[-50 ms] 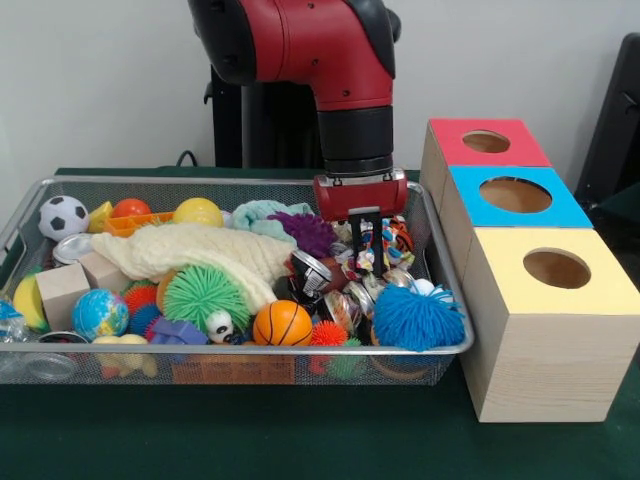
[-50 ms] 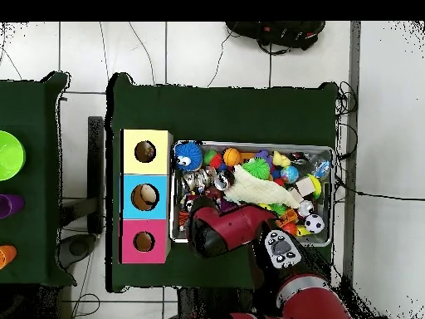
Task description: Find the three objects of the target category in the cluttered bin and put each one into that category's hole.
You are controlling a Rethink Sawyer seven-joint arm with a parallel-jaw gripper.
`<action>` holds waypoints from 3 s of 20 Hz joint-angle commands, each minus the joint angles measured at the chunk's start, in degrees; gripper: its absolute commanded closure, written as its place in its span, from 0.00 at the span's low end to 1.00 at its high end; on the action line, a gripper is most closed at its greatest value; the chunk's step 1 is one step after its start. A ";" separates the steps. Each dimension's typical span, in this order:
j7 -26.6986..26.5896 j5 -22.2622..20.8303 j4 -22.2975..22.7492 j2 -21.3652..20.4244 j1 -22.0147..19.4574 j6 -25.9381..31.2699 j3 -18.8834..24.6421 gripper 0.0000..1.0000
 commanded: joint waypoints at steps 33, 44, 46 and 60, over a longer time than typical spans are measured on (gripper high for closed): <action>-0.98 18.25 -10.88 -14.50 -2.27 44.43 16.63 1.00; 2.62 18.74 -14.09 -12.53 3.12 43.87 12.31 1.00; 3.64 18.25 -14.09 -11.80 4.24 42.43 11.26 1.00; 6.90 16.15 -10.47 -8.82 8.93 31.52 5.66 1.00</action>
